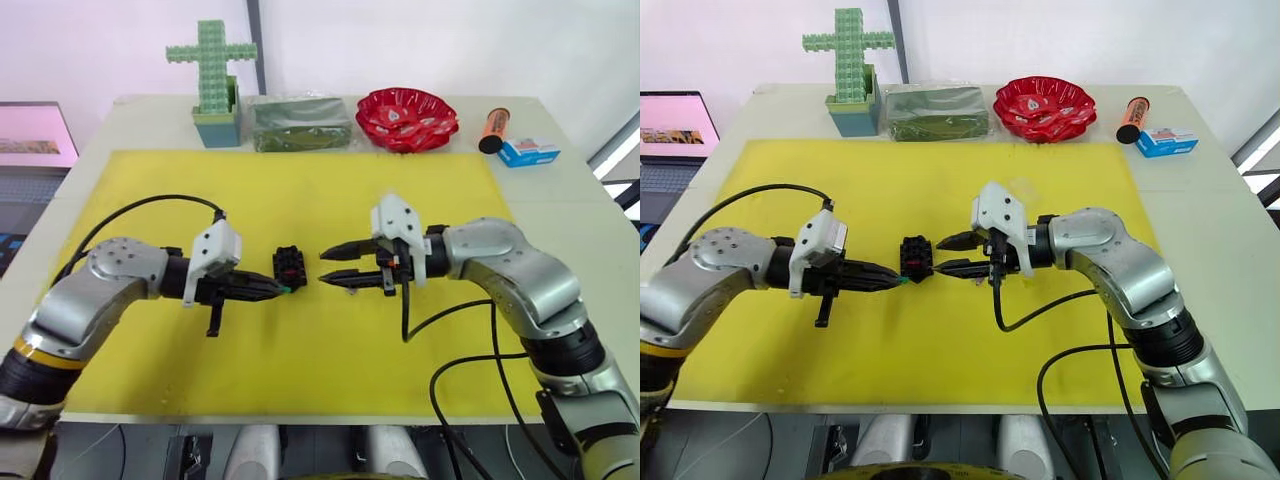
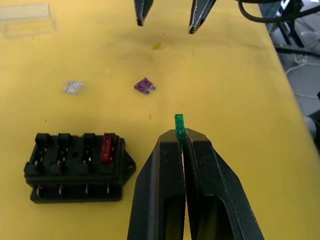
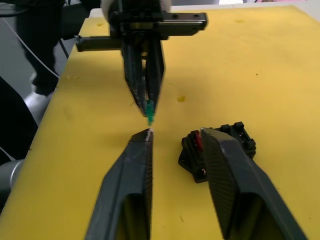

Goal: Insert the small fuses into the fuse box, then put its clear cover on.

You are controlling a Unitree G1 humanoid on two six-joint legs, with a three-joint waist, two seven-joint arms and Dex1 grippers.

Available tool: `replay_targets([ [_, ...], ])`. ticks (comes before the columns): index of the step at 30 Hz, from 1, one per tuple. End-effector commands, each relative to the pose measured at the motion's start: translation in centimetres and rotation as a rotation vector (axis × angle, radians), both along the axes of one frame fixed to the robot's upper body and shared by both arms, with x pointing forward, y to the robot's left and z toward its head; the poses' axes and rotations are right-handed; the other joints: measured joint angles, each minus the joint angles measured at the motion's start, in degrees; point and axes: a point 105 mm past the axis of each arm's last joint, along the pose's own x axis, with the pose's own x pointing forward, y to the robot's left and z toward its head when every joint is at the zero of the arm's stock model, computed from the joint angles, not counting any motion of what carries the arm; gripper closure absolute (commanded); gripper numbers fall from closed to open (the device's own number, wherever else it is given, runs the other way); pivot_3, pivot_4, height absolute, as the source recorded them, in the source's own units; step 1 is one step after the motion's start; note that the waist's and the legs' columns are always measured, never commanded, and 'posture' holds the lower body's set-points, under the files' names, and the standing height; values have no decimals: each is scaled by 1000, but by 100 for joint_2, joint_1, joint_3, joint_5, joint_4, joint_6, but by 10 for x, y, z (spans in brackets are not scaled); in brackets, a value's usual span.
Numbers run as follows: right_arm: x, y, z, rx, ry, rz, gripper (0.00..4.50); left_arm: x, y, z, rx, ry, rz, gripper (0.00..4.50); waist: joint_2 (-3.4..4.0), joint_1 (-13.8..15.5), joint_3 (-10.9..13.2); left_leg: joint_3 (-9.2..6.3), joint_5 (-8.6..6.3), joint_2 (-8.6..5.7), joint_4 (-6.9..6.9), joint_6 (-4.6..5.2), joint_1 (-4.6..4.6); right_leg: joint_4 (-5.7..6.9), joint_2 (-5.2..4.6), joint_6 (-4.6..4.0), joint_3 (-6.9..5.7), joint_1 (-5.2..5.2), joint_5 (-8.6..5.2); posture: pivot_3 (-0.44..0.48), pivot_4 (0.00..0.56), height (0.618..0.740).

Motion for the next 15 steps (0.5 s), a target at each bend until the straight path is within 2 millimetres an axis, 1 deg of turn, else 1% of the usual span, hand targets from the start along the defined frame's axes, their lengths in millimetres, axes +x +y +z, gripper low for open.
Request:
replay_targets([
  [1, -3, 5, 4, -4, -66, 10, 2792, 7, -6, 10, -18, -80, -17, 4500, 0, 10, 0, -2, 0, 0, 3, 0, 0, 3, 0, 2, 0, 1, 0, 0, 150, 740],
  [4, -4, 6, 0, -19, -80, 8, 2792, 14, -11, 13, -32, -128, -19, 4500, -4, 16, -1, -6, 1, 0, 14, 1, 1, 13, 1, 6, 0, 6, 1, 0, 150, 740],
  [9, -1, 8, -1, -26, -97, 0, 2792, 15, -18, 14, -36, -152, -36, 4500, -7, 10, 0, -11, -1, 0, 58, 5, 2, 69, 0, 19, 1, 6, -6, 0, 150, 740],
  [12, -2, 8, 1, -21, -93, 2, 3273, 15, -20, 15, -43, -151, -41, 4500, -7, 8, 0, -15, -1, 3, 60, 5, 5, 74, 4, 20, 1, 6, -7, 0, 150, 740],
  [13, -1, 8, 1, -23, -96, 0, 3593, 14, -21, 15, -43, -152, -47, 4500, -7, 8, 0, -16, -1, 4, 63, 5, 5, 76, 4, 20, 1, 7, -7, 0, 150, 740],
  [15, -1, 7, 0, -28, -98, -2, 3593, 13, -22, 14, -42, -154, -55, 4500, -7, 9, 0, -17, -2, 4, 66, 6, 5, 77, 5, 21, 1, 8, -7, 0, 150, 740],
])
